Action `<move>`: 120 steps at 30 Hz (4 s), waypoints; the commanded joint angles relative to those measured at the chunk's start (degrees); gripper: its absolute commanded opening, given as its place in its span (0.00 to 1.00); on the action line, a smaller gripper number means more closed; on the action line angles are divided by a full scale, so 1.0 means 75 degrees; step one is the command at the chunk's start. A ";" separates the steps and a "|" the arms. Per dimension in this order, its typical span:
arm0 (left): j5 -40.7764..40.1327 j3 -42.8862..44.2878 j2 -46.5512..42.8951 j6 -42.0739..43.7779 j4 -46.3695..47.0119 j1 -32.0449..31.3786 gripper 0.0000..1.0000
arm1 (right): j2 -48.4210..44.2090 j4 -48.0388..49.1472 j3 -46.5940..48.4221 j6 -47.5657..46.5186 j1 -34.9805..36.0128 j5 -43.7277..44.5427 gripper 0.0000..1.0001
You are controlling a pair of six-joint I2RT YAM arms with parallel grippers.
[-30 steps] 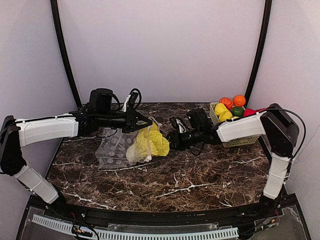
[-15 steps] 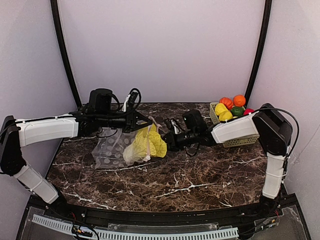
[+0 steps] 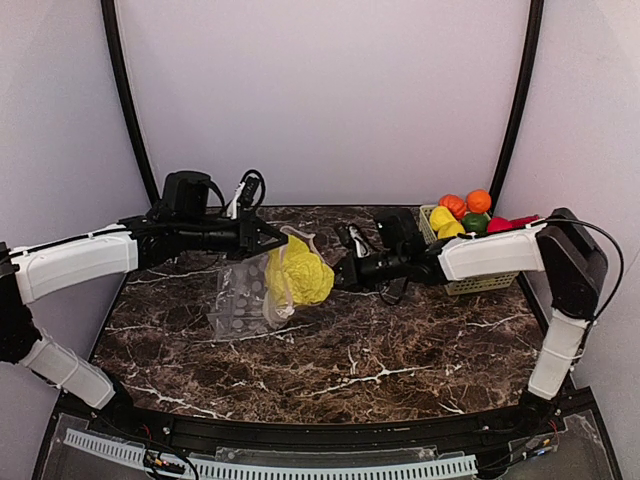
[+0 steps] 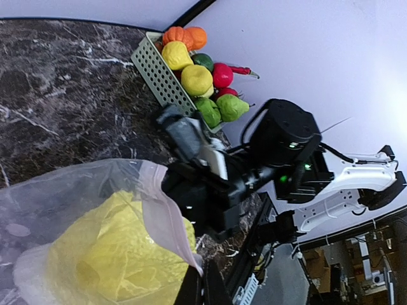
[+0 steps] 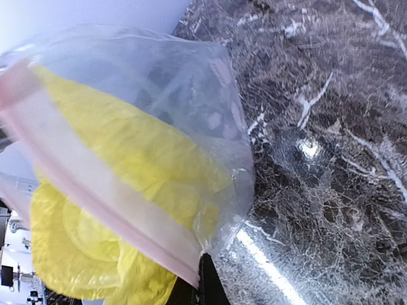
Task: Place the food in the zip-top bag and seal the zipper
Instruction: Adjust the zipper food storage bag at the center of the board, then pick up the fake fruit from the bin.
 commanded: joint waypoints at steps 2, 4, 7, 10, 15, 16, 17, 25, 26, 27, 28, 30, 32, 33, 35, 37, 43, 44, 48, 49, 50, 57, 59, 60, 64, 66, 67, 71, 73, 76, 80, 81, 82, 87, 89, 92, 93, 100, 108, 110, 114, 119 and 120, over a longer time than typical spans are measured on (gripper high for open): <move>-0.1295 0.1068 -0.0528 0.1644 -0.2305 0.0183 0.01 | -0.1766 -0.1357 0.0331 -0.0768 0.0006 0.0764 0.00; -0.1596 0.1507 -0.0401 0.1977 -0.2827 0.0185 0.01 | -0.2030 -0.2267 0.0762 -0.1012 0.0006 0.0978 0.00; -0.1591 0.2014 -0.0229 0.2125 -0.2949 0.0182 0.01 | -0.2194 -0.3337 0.1493 -0.1263 0.0006 0.1278 0.00; -0.1315 0.2706 0.0004 0.2104 -0.2933 0.0183 0.01 | -0.2314 -0.4144 0.2224 -0.1344 0.0009 0.1563 0.00; -0.1056 0.3147 0.0099 0.1945 -0.2494 0.0185 0.01 | -0.2463 -0.4437 0.2769 -0.1333 0.0000 0.2282 0.00; -0.1072 0.3180 0.0159 0.1978 -0.2503 0.0199 0.01 | -0.2343 -0.4567 0.2857 -0.1298 -0.0036 0.2520 0.00; -0.1085 0.3334 0.0345 0.2028 -0.2701 0.0221 0.01 | -0.2149 -0.4778 0.3047 -0.1248 -0.0124 0.2536 0.00; -0.0699 0.4353 0.0587 0.2087 -0.3032 0.0347 0.01 | -0.2079 -0.5043 0.4087 -0.1363 -0.0047 0.2403 0.00; -0.0728 0.4346 0.0579 0.2102 -0.3041 0.0369 0.01 | -0.2068 -0.5044 0.4008 -0.1349 -0.0067 0.2458 0.00; -0.0725 0.4305 0.0593 0.2091 -0.3040 0.0382 0.01 | -0.2021 -0.5050 0.3907 -0.1285 -0.0081 0.2449 0.00; -0.0696 0.4263 0.0600 0.2054 -0.2999 0.0392 0.01 | -0.1942 -0.5047 0.3817 -0.1223 -0.0091 0.2384 0.00; -0.0574 0.4130 0.0649 0.1960 -0.2871 0.0404 0.01 | -0.1771 -0.5044 0.3640 -0.1123 -0.0104 0.2188 0.00; -0.0440 0.4049 0.0688 0.1892 -0.2814 0.0410 0.01 | -0.1660 -0.5011 0.3450 -0.1046 -0.0103 0.2041 0.00; -0.0388 0.4035 0.0709 0.1887 -0.2810 0.0415 0.01 | -0.1650 -0.4958 0.3345 -0.1012 -0.0103 0.2026 0.00; -0.0377 0.4040 0.0686 0.1888 -0.2816 0.0408 0.01 | -0.1681 -0.4872 0.3150 -0.0941 -0.0101 0.2029 0.00; -0.0377 0.4095 0.0648 0.1917 -0.2830 0.0418 0.01 | -0.1701 -0.4804 0.3025 -0.0919 -0.0108 0.2070 0.00; -0.0311 0.4177 0.0801 0.2082 -0.3142 0.0419 0.01 | -0.1502 -0.4797 0.2679 -0.0851 -0.0111 0.2332 0.00; -0.0294 0.4075 0.0866 0.2075 -0.3161 0.0419 0.01 | -0.1490 -0.4792 0.2619 -0.0838 -0.0111 0.2373 0.02; -0.0337 0.3567 0.0878 0.2060 -0.3147 0.0420 0.01 | -0.1793 -0.4920 0.2435 -0.0971 -0.0117 0.2697 0.42; -0.0427 0.3484 0.0865 0.2075 -0.3143 0.0416 0.01 | -0.1941 -0.4997 0.2391 -0.1036 -0.0115 0.2878 0.54; -0.0457 0.3325 0.0820 0.2072 -0.3115 0.0412 0.01 | -0.2113 -0.5065 0.2350 -0.1114 -0.0121 0.3137 0.61; -0.0235 0.2553 0.0586 0.1625 -0.2243 0.0415 0.01 | -0.3266 -0.6190 0.2179 -0.1451 -0.0491 0.4631 0.90; -0.0191 0.2460 0.0535 0.1528 -0.2095 0.0419 0.01 | -0.3560 -0.6508 0.2028 -0.1445 -0.0747 0.5017 0.93; -0.0156 0.2432 0.0512 0.1494 -0.2040 0.0419 0.01 | -0.3726 -0.6667 0.1912 -0.1412 -0.0897 0.5159 0.95; -0.0064 0.2336 0.0390 0.1367 -0.1875 0.0423 0.01 | -0.4366 -0.7067 0.1379 -0.1383 -0.1695 0.5518 0.99; -0.0064 0.2283 0.0307 0.1308 -0.1787 0.0420 0.01 | -0.4569 -0.7213 0.1111 -0.1451 -0.2187 0.5526 0.99; -0.0065 0.2249 0.0268 0.1296 -0.1775 0.0419 0.01 | -0.4633 -0.7300 0.0993 -0.1461 -0.2423 0.5566 0.99; -0.0087 0.2135 0.0174 0.1225 -0.1710 0.0419 0.01 | -0.4780 -0.7469 0.0560 -0.1533 -0.3523 0.5635 0.99; -0.0114 0.2056 0.0117 0.1184 -0.1671 0.0419 0.01 | -0.4828 -0.7440 0.0350 -0.1604 -0.4077 0.5413 0.98; -0.0139 0.1946 0.0039 0.1139 -0.1679 0.0419 0.01 | -0.4859 -0.7264 0.0053 -0.1702 -0.4754 0.5141 0.99; -0.0204 0.1835 -0.0075 0.1116 -0.1685 0.0419 0.01 | -0.4908 -0.6954 -0.0348 -0.1732 -0.5517 0.4810 0.99; -0.0220 0.1821 -0.0098 0.1106 -0.1683 0.0419 0.01 | -0.4925 -0.6859 -0.0462 -0.1719 -0.5677 0.4761 0.99; -0.0231 0.1796 -0.0135 0.1098 -0.1681 0.0419 0.01 | -0.4930 -0.6727 -0.0583 -0.1715 -0.5850 0.4694 0.99; -0.0225 0.1761 -0.0159 0.1059 -0.1685 0.0420 0.01 | -0.4884 -0.5754 -0.1177 -0.1694 -0.6415 0.3995 0.99; -0.0206 0.1730 -0.0166 0.1025 -0.1667 0.0419 0.01 | -0.4839 -0.5374 -0.1287 -0.1713 -0.6449 0.3823 0.99; -0.0206 0.1640 -0.0204 0.0976 -0.1570 0.0419 0.01 | -0.4629 -0.5027 -0.1316 -0.1740 -0.6451 0.3487 0.99; -0.0206 0.1624 -0.0215 0.0946 -0.1536 0.0419 0.01 | -0.4529 -0.4965 -0.1305 -0.1740 -0.6453 0.3447 0.99; -0.0206 0.1538 -0.0254 0.0896 -0.1460 0.0419 0.01 | -0.3934 -0.4686 -0.1273 -0.1825 -0.6457 0.3473 0.99; -0.0189 0.1583 -0.0184 0.0909 -0.1486 0.0419 0.01 | -0.3571 -0.4215 -0.1374 -0.1684 -0.6451 0.3114 0.98; -0.0178 0.1593 -0.0161 0.0910 -0.1472 0.0419 0.01 | -0.3426 -0.4148 -0.1365 -0.1674 -0.6451 0.3091 0.97; -0.0173 0.1602 -0.0143 0.0908 -0.1453 0.0419 0.01 | -0.3163 -0.4096 -0.1328 -0.1639 -0.6451 0.3126 0.96; -0.0235 0.1608 -0.0187 0.0948 -0.1481 0.0422 0.01 | -0.3159 -0.4048 -0.1362 -0.1576 -0.6451 0.3109 0.87; -0.0238 0.1608 -0.0193 0.0954 -0.1496 0.0420 0.01 | -0.3189 -0.4048 -0.1370 -0.1574 -0.6451 0.3107 0.83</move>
